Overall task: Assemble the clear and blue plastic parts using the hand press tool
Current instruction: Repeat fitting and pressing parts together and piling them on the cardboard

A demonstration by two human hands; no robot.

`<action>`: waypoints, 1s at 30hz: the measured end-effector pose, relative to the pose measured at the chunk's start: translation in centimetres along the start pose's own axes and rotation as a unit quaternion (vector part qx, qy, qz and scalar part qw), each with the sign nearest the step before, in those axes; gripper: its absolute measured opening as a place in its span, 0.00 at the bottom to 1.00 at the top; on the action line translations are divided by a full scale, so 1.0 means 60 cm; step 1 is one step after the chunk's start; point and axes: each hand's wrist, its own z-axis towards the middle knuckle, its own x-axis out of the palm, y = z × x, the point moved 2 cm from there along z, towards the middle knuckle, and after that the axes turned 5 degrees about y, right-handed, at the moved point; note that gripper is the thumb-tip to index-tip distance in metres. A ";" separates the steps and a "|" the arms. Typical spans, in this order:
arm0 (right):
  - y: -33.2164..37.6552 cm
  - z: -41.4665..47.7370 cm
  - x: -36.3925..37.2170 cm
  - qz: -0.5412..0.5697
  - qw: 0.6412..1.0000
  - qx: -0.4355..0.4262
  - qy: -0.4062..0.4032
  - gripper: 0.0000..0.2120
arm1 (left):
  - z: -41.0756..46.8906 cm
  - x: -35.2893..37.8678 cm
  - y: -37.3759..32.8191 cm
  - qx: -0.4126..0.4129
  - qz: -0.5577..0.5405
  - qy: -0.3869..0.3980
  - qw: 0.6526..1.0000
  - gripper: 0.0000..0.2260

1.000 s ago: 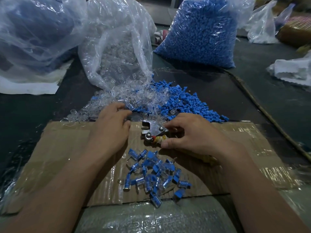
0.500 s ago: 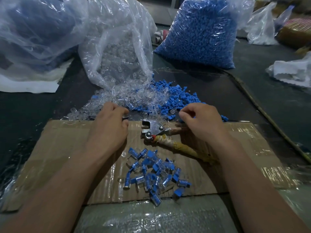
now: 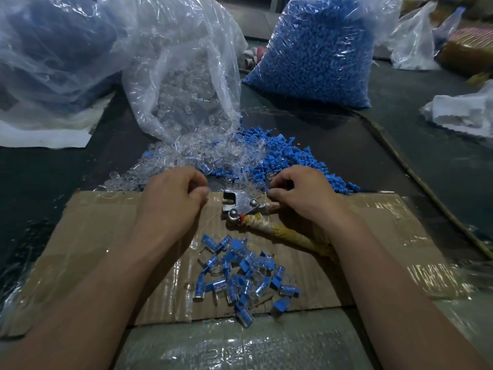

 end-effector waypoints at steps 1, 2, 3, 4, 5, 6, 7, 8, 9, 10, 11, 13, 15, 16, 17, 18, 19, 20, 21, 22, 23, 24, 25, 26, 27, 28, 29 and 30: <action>0.001 -0.001 0.000 0.002 1.000 -0.003 -0.003 0.05 | -0.001 -0.002 -0.001 -0.007 -0.027 -0.003 1.000 0.02; 0.003 -0.002 0.000 0.001 1.000 -0.008 -0.004 0.09 | -0.002 -0.003 -0.002 -0.012 -0.047 -0.006 0.999 0.06; 0.004 -0.002 0.001 -0.004 1.000 -0.014 -0.007 0.11 | -0.003 -0.003 -0.002 -0.016 -0.065 -0.003 0.998 0.08; 0.007 -0.003 0.002 -0.012 1.000 -0.021 -0.011 0.10 | -0.003 -0.002 -0.002 -0.024 -0.092 0.001 0.995 0.09; 0.008 -0.004 0.003 -0.019 0.999 -0.026 -0.018 0.09 | -0.003 -0.002 -0.002 -0.042 -0.138 0.003 0.990 0.08; 0.010 -0.005 0.004 -0.020 0.999 -0.032 -0.030 0.07 | -0.004 -0.002 -0.004 -0.065 -0.203 0.004 0.977 0.07; 0.010 -0.006 0.003 -0.014 0.998 -0.034 -0.041 0.05 | -0.005 -0.004 -0.005 -0.086 -0.265 0.003 0.960 0.06; 0.011 -0.008 0.001 0.005 0.998 -0.035 -0.053 0.02 | -0.007 -0.006 -0.007 -0.100 -0.311 0.006 0.945 0.05; 0.011 -0.010 -0.002 0.033 0.996 -0.038 -0.067 0.01 | -0.008 -0.009 -0.009 -0.109 -0.345 0.015 0.932 0.05; 0.013 -0.012 -0.006 0.061 0.994 -0.045 -0.084 0.06 | -0.009 -0.011 -0.011 -0.116 -0.380 0.029 0.917 0.04; 0.015 -0.014 -0.009 0.080 0.991 -0.054 -0.097 0.10 | -0.010 -0.012 -0.013 -0.121 -0.415 0.045 0.901 0.04; 0.023 -0.022 -0.014 0.098 0.985 -0.079 -0.114 0.15 | -0.013 -0.014 -0.018 -0.129 -0.462 0.074 0.874 0.03; 0.031 -0.030 -0.015 0.115 0.982 -0.103 -0.109 0.14 | -0.016 -0.014 -0.024 -0.128 -0.475 0.090 0.866 0.04; 0.036 -0.034 -0.014 0.129 0.980 -0.110 -0.099 0.13 | -0.017 -0.014 -0.027 -0.127 -0.482 0.094 0.862 0.04; 0.041 -0.038 -0.013 0.148 0.979 -0.113 -0.089 0.12 | -0.019 -0.013 -0.029 -0.126 -0.489 0.097 0.858 0.04; 0.044 -0.041 -0.011 0.169 0.976 -0.111 -0.082 0.11 | -0.019 -0.013 -0.032 -0.125 -0.494 0.101 0.854 0.04; 0.048 -0.043 -0.010 0.191 0.973 -0.103 -0.076 0.11 | -0.020 -0.013 -0.033 -0.123 -0.495 0.104 0.854 0.04; 0.049 -0.044 -0.010 0.210 0.970 -0.096 -0.071 0.11 | -0.020 -0.013 -0.034 -0.120 -0.492 0.107 0.856 0.04; 0.051 -0.046 -0.009 0.221 0.969 -0.091 -0.067 0.11 | -0.020 -0.014 -0.035 -0.117 -0.487 0.109 0.859 0.04; 0.052 -0.046 -0.008 0.228 0.967 -0.091 -0.065 0.11 | -0.020 -0.014 -0.035 -0.115 -0.484 0.111 0.860 0.04; 0.054 -0.047 -0.007 0.234 0.966 -0.092 -0.062 0.10 | -0.020 -0.015 -0.035 -0.114 -0.485 0.114 0.859 0.04; 0.055 -0.047 -0.006 0.240 0.964 -0.096 -0.058 0.10 | -0.021 -0.015 -0.035 -0.113 -0.487 0.115 0.858 0.04; 0.057 -0.048 -0.005 0.245 0.963 -0.100 -0.053 0.11 | -0.021 -0.015 -0.035 -0.112 -0.488 0.116 0.858 0.04; 0.057 -0.048 -0.003 0.244 0.963 -0.107 -0.049 0.11 | -0.021 -0.014 -0.035 -0.111 -0.488 0.115 0.858 0.04; 0.059 -0.048 -0.002 0.234 0.965 -0.113 -0.045 0.12 | -0.022 -0.013 -0.035 -0.111 -0.488 0.115 0.858 0.04; 0.061 -0.048 -0.001 0.218 0.968 -0.118 -0.043 0.12 | -0.021 -0.013 -0.035 -0.110 -0.487 0.115 0.859 0.04; 0.062 -0.048 0.000 0.201 0.971 -0.122 -0.042 0.11 | -0.021 -0.012 -0.035 -0.109 -0.485 0.114 0.860 0.04; 0.062 -0.048 0.000 0.187 0.974 -0.123 -0.043 0.10 | -0.020 -0.012 -0.035 -0.107 -0.482 0.115 0.862 0.04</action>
